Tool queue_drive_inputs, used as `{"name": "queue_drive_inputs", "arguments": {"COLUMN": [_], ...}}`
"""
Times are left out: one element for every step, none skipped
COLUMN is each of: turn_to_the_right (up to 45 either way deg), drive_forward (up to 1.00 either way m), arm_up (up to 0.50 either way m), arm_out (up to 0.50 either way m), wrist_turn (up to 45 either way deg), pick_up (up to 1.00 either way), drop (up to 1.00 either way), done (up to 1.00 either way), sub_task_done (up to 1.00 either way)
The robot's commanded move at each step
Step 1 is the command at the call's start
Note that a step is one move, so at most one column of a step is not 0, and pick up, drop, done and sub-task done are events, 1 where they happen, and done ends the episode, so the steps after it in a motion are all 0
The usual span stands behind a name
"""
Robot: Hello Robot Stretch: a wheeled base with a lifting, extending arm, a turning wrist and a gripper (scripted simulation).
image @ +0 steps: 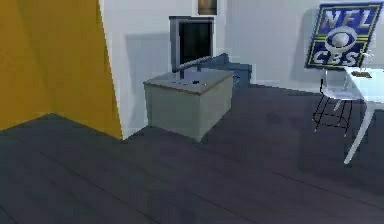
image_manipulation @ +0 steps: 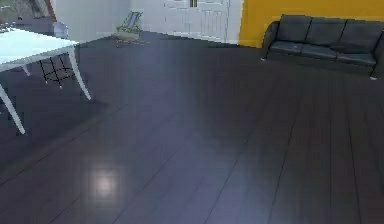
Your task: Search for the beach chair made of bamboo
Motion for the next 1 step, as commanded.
{"name": "queue_drive_inputs", "arguments": {"turn_to_the_right": [45.0], "drive_forward": [0.0], "arm_up": [0.0], "arm_out": [0.0], "wrist_turn": [0.0], "pick_up": [0.0], "drop": [0.0], "done": [0.0], "sub_task_done": [0.0]}}
